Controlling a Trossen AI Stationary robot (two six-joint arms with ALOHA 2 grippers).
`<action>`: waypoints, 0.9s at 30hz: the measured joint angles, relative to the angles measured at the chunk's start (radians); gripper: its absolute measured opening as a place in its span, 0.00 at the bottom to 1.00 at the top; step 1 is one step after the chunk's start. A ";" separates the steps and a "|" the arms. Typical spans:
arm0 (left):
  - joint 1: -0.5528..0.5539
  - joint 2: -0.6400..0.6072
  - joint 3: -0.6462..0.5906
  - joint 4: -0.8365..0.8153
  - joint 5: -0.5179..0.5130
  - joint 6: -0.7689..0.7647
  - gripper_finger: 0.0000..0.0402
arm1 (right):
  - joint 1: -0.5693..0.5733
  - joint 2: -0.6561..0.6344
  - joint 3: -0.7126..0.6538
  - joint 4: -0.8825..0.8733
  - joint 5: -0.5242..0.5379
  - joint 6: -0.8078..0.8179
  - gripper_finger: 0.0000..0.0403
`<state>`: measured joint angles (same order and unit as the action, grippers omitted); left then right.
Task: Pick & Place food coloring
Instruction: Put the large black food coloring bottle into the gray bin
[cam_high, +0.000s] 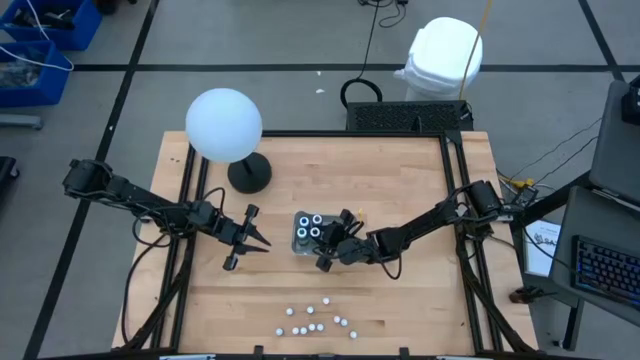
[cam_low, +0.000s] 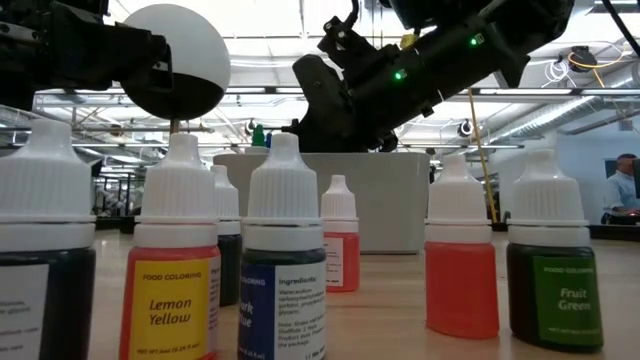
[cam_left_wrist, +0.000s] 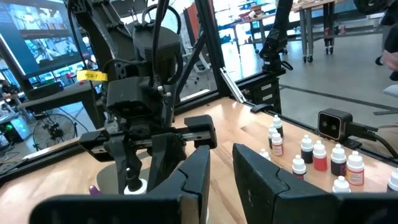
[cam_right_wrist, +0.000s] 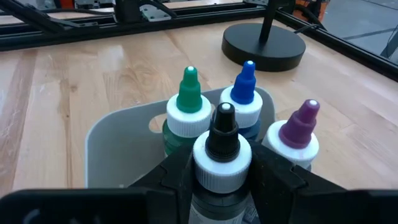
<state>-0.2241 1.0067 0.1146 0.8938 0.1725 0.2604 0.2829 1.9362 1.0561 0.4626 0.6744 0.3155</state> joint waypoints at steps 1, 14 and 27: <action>0.000 0.000 0.000 0.000 0.000 0.000 0.19 | 0.000 0.009 0.000 0.012 -0.001 0.005 0.29; 0.000 0.000 0.000 0.000 0.000 -0.001 0.19 | -0.017 0.038 0.001 0.059 -0.046 -0.026 0.32; 0.000 0.000 0.000 -0.001 0.001 -0.010 0.19 | -0.010 0.008 -0.001 0.086 -0.047 -0.059 0.36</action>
<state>-0.2241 1.0067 0.1150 0.8930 0.1730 0.2501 0.2729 1.9440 1.0554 0.5486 0.6273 0.2564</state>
